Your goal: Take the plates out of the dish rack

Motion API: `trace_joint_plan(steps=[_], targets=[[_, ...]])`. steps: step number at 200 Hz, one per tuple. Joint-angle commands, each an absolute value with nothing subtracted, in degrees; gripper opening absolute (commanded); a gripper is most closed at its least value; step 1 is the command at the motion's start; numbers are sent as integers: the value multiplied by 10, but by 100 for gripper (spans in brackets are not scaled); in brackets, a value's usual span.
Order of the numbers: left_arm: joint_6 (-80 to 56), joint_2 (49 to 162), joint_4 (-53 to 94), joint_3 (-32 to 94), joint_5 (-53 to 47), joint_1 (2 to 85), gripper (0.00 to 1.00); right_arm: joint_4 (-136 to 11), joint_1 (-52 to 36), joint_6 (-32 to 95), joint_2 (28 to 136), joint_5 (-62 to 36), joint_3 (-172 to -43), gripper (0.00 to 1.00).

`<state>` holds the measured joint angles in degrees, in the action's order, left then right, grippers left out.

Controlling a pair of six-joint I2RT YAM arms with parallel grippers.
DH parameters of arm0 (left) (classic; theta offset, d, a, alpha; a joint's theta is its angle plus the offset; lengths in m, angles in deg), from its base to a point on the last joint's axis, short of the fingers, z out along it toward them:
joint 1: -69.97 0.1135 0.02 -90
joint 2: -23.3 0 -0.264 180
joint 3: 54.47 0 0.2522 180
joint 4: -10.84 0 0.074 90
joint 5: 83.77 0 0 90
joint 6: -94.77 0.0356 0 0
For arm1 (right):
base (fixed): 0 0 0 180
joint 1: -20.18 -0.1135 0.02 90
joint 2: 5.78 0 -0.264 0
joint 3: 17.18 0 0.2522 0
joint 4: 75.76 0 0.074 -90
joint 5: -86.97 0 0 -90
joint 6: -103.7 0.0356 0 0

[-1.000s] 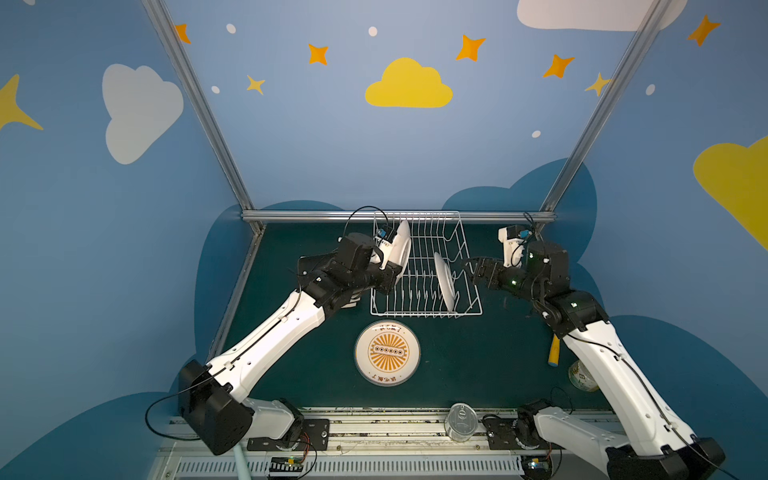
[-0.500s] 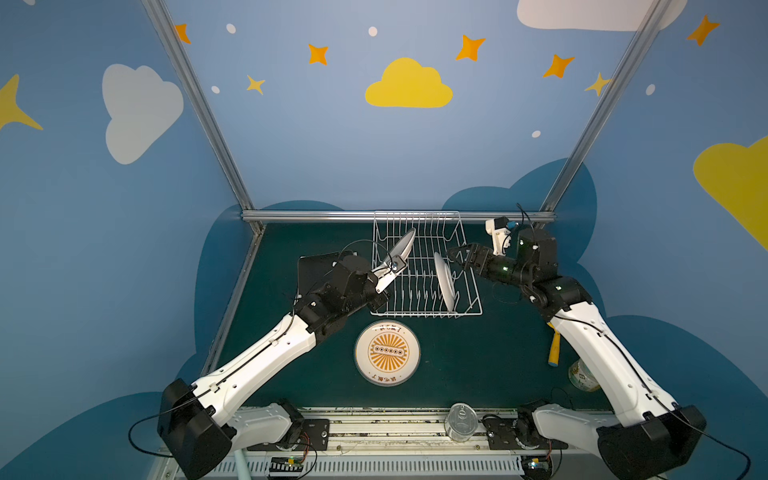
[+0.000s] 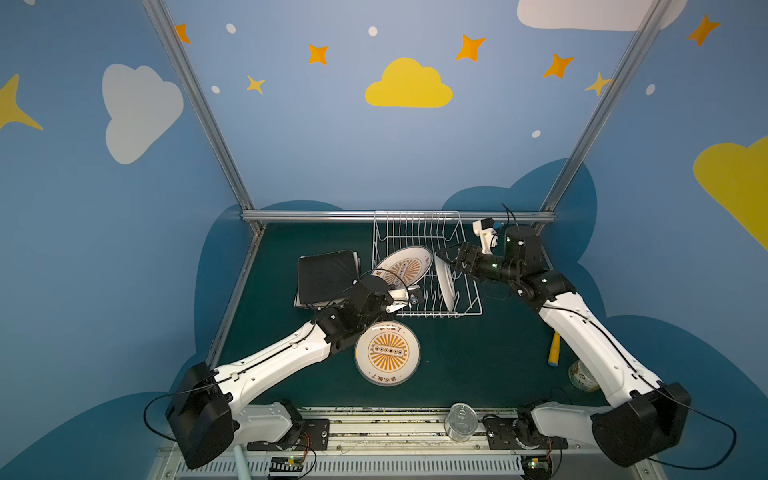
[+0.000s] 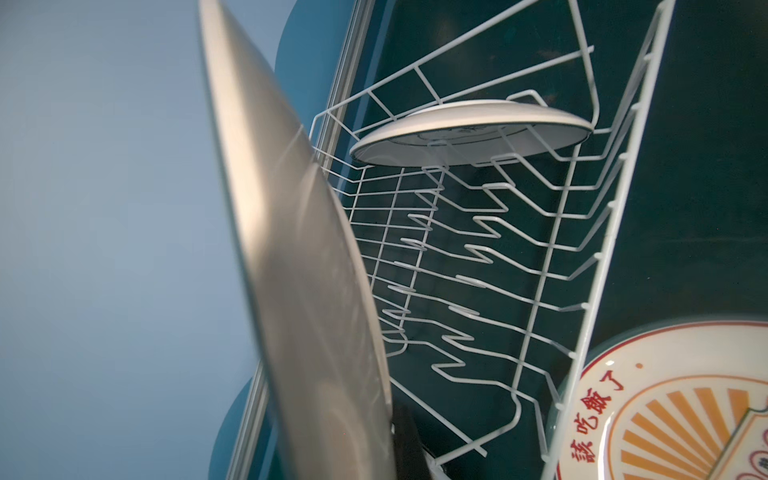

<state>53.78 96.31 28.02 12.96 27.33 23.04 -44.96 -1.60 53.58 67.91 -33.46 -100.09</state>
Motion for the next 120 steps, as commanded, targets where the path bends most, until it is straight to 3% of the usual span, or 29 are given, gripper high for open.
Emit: trace_joint_plan(steps=[1,62,120], targets=[[595,956,195,132,304,221,3,-444,-27,549,686,-325,-1022,93],[684,970,148,114,332,187,3,-396,-58,557,734,-309,-1051,82],[719,984,125,109,355,181,3,-377,-73,557,753,-294,-1060,62]])
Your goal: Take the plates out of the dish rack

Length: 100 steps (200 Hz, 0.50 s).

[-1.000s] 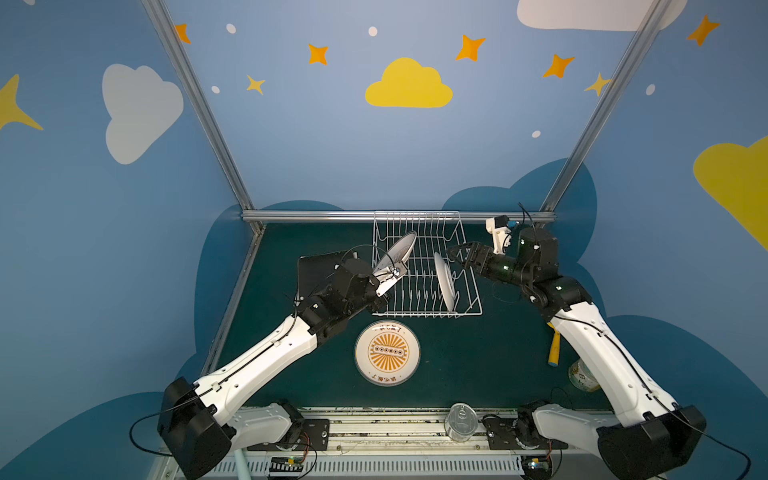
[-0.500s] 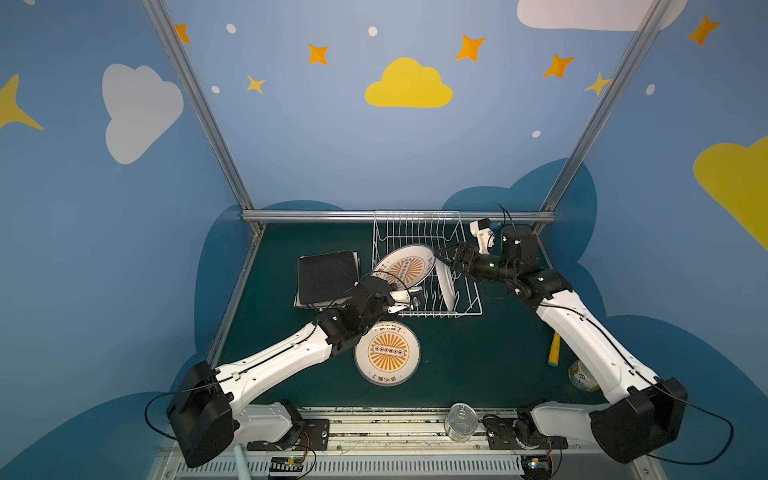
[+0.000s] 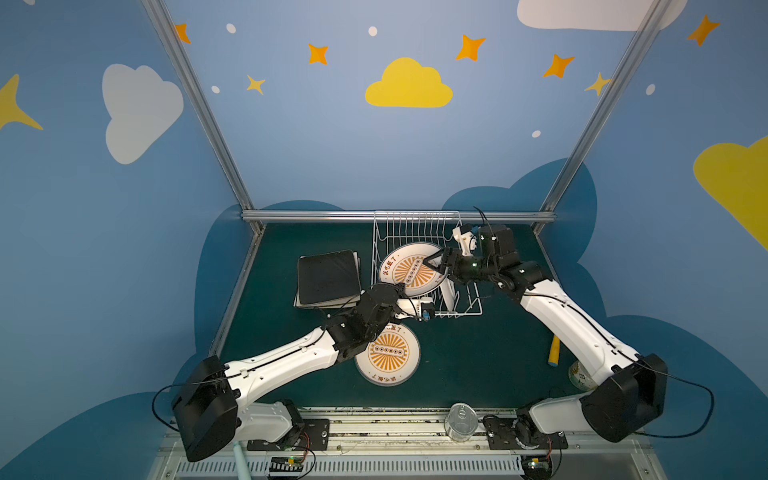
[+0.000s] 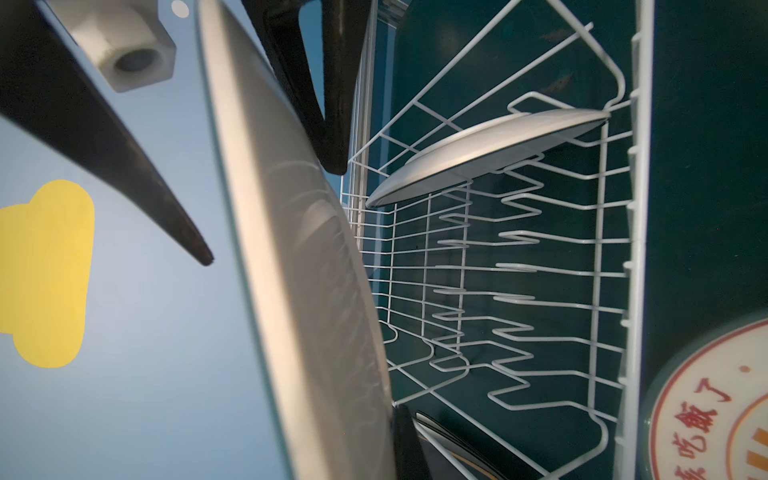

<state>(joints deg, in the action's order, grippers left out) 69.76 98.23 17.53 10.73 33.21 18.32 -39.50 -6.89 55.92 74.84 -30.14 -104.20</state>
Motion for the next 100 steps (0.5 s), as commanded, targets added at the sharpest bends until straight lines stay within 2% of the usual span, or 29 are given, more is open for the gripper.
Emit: trace_joint_plan(steps=[1,16,66,100], targets=[[719,984,125,109,355,181,3,-376,-74,557,753,-293,-1061,61],[717,984,121,108,361,179,3,-375,-75,555,757,-296,-1061,54],[720,984,114,109,364,174,3,-388,-76,560,774,-313,-1066,38],[715,987,111,108,365,173,4,-389,-76,564,783,-332,-1071,18]])
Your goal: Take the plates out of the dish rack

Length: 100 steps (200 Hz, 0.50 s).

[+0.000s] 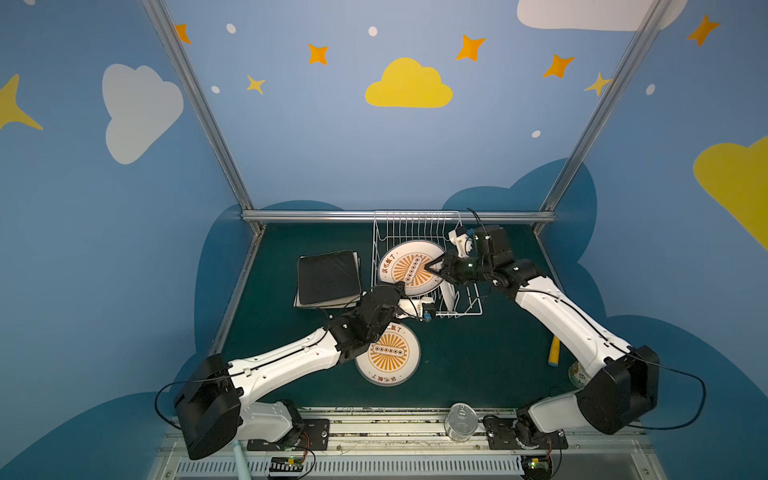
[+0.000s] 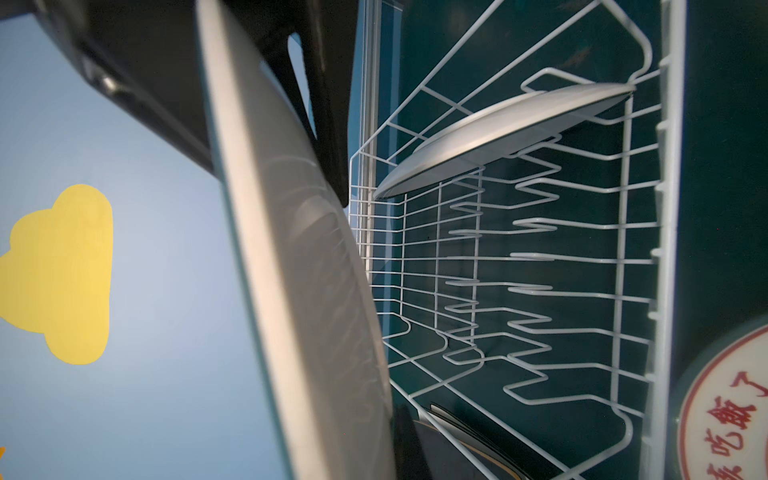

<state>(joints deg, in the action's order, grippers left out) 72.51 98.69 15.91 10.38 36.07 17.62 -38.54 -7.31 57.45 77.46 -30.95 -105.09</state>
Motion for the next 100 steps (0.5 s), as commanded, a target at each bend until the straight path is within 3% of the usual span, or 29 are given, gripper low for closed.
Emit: trace_joint_plan(steps=[1,31,55,67,79,100], targets=[[714,988,111,108,366,173,4,-390,-76,564,783,-332,-1071,17],[698,993,97,106,381,173,5,-405,-75,566,781,-339,-1067,0],[678,987,99,104,382,173,10,-407,-70,564,780,-338,-1068,0],[661,982,107,104,378,173,28,-408,-67,566,778,-339,-1068,0],[642,976,117,104,375,173,61,-411,-64,567,777,-341,-1066,0],[594,966,133,109,378,174,80,-419,-57,571,772,-341,-1062,0]])
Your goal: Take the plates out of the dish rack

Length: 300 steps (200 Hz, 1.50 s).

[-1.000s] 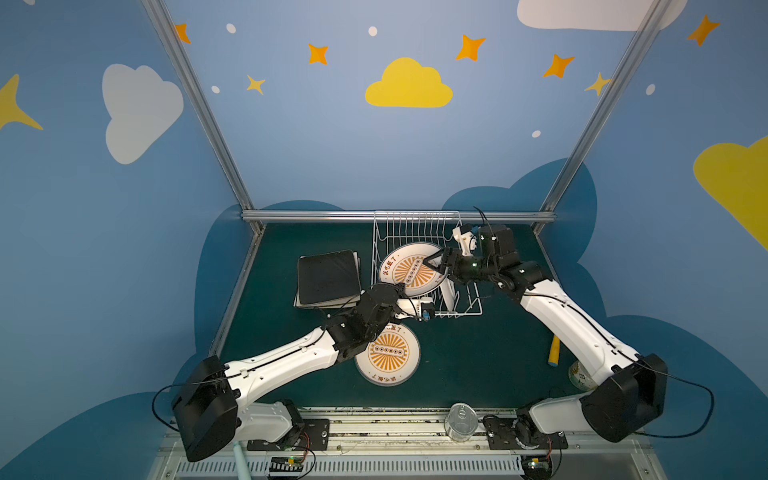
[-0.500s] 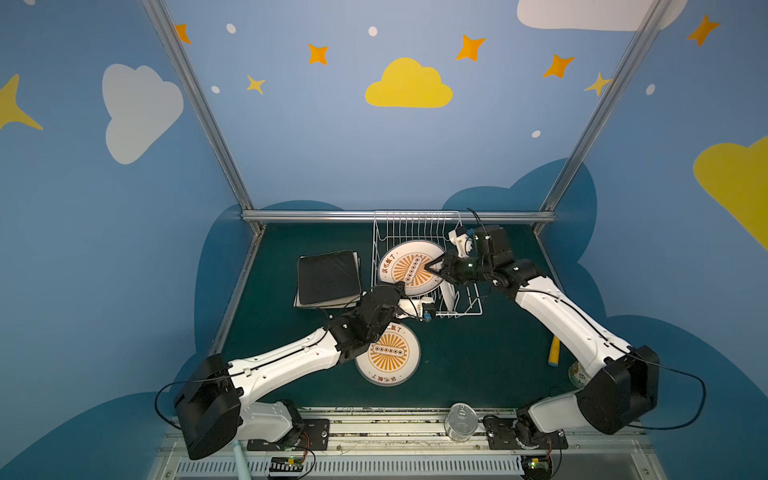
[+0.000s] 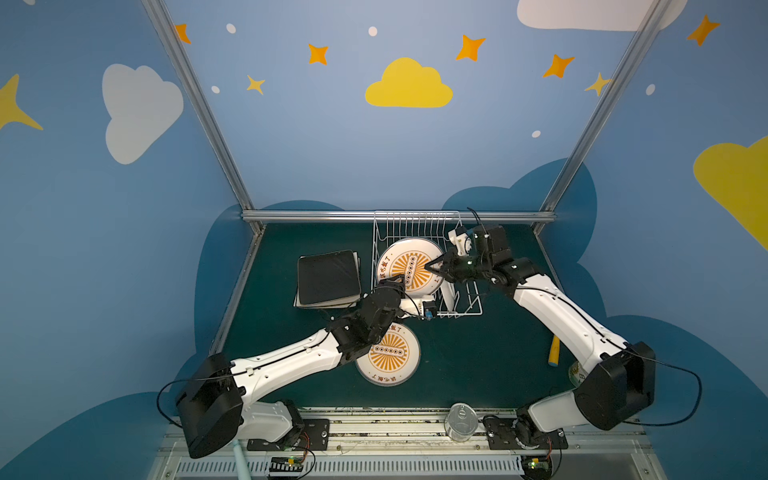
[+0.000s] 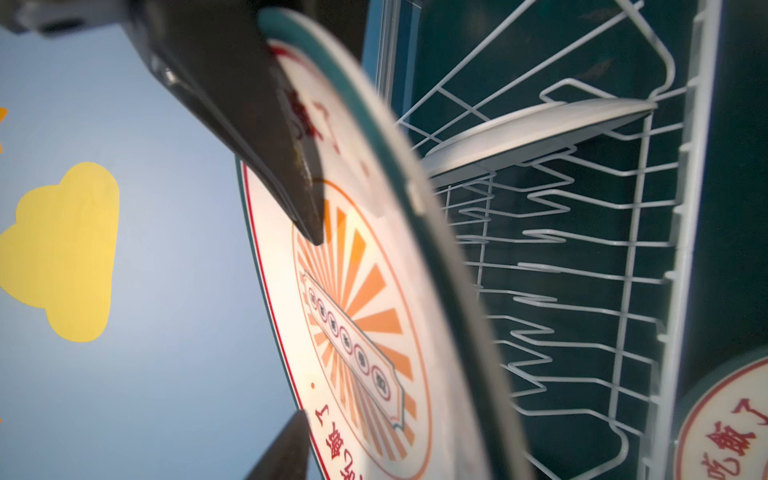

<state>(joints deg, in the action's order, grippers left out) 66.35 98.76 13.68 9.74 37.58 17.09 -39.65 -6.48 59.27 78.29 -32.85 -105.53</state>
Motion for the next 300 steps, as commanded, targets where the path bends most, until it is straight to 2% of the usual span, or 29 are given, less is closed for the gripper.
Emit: trace_joint_plan(steps=[1,32,58,77,110,132,179,214,259,300], targets=[[591,966,134,109,378,174,81,-419,-56,571,771,-341,-1062,0],[479,933,193,126,378,176,99,-435,-45,576,756,-334,-1046,0],[340,874,229,127,344,199,99,-446,-37,577,747,-330,-1031,0],[213,832,285,146,298,247,99,-452,-33,577,743,-330,-1026,0],[1,784,335,163,130,372,99,-470,-29,582,735,-325,-1012,0],[-76,773,307,151,81,413,99,-479,-28,582,733,-331,-1007,0],[-305,839,305,165,-126,512,99,-527,-26,596,721,-345,-982,0],[-453,891,187,131,-236,535,99,-538,-24,591,711,-346,-971,0],[-489,967,154,153,-333,531,98,-562,-24,603,716,-363,-964,0],[-518,1013,120,147,-347,514,97,-566,-24,608,723,-375,-964,0]])
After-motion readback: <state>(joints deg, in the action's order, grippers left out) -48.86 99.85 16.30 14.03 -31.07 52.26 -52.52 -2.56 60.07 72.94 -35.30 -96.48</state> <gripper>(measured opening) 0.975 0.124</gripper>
